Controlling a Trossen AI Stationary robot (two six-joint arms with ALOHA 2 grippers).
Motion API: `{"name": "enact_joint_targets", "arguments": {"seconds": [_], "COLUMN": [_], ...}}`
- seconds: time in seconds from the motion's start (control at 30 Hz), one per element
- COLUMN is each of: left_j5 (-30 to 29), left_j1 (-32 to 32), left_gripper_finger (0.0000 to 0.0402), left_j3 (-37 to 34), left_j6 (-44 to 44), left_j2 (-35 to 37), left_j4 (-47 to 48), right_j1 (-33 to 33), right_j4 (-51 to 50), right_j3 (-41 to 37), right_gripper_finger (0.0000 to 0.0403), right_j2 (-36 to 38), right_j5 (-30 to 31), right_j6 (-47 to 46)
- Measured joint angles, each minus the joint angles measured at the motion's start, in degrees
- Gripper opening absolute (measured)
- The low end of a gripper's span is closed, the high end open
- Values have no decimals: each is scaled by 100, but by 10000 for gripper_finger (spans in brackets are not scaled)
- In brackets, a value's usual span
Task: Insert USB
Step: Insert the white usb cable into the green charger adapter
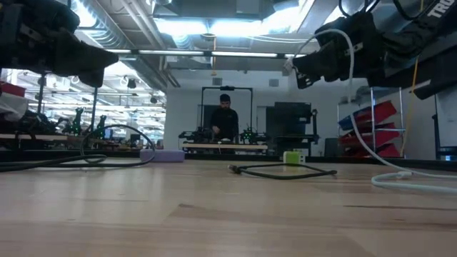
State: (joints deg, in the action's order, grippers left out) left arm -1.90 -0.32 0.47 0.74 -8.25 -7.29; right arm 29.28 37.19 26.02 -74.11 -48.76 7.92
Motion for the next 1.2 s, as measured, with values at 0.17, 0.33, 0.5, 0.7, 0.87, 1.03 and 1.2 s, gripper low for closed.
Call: {"name": "enact_joint_targets", "arguments": {"seconds": [0.17,0.33,0.5,0.7,0.87,1.03,1.2], "left_j5": [-88,-96,-784,-1651,-1762,-1751,-1612], "left_j1": [2,-1,2,122,389,651,958], "left_gripper_finger": [5,5,5,10,62,143,208], "left_j3": [0,0,0,81,487,1376,2529], "left_j6": [54,-532,-527,276,835,1473,1461], "left_j2": [0,0,-30,-838,-2180,-3689,-5009], "left_j4": [-161,-165,-1083,-2255,-3283,-3264,-2420], "right_j1": [0,-90,-114,-114,-114,-114,-114], "right_j4": [-88,-781,-143,232,691,917,625], "right_j3": [0,-101,-376,-452,-451,-450,-515], "right_gripper_finger": [0,0,0,0,0,0,0], "right_j2": [0,0,-4,-4,-2,-2,-2], "right_j5": [194,1102,1211,1196,991,1191,1409], "right_j6": [17,1047,1155,942,569,-262,-391]}}
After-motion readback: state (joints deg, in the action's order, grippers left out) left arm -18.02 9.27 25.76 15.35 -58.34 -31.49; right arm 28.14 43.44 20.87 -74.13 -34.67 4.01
